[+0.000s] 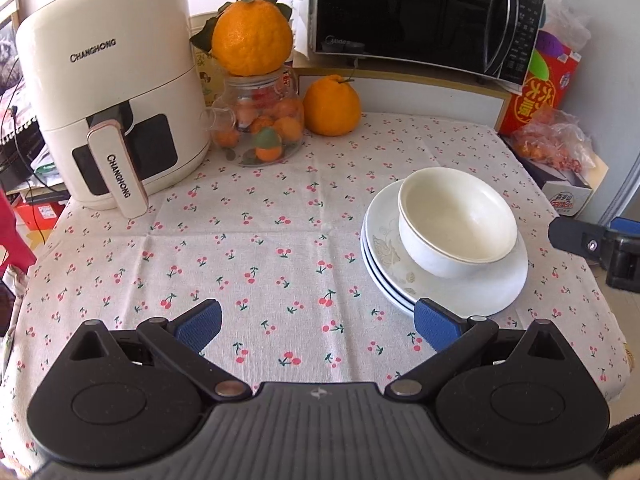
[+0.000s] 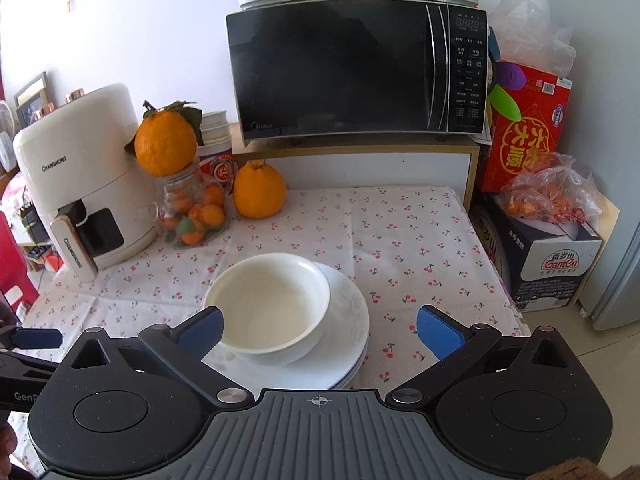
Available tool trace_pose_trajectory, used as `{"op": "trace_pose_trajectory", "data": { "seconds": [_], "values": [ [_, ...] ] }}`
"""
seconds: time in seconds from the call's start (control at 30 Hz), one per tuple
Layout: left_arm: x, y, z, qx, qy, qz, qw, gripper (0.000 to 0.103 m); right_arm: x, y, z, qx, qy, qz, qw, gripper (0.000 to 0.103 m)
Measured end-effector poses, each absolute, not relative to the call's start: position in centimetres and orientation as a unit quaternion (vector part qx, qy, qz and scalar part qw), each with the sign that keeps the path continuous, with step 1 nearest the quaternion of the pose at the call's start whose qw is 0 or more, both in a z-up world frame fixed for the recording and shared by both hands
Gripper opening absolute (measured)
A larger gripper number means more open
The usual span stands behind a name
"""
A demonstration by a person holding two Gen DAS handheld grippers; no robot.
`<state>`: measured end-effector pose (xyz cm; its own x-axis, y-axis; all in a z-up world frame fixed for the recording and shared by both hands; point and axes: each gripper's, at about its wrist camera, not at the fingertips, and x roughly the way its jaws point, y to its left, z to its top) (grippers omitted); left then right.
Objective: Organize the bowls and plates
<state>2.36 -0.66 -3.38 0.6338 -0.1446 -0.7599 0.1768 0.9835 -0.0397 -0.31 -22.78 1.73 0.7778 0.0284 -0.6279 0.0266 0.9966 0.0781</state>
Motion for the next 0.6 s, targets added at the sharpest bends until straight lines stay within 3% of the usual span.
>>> {"op": "trace_pose_trajectory", "data": {
  "seconds": [0.2,0.6],
  "values": [
    [2.3,-0.5,-5.0,0.007,0.460,-0.053,0.886,0.103,0.1,-21.4,-1.3,0.037,0.378,-0.026,0.925,0.103],
    [3.0,-1.7,-5.0,0.036,0.449,-0.021,0.892,0.103,1.7,-21.6,-2.8,0.033,0.399,-0.037,0.915,0.103]
  ]
}}
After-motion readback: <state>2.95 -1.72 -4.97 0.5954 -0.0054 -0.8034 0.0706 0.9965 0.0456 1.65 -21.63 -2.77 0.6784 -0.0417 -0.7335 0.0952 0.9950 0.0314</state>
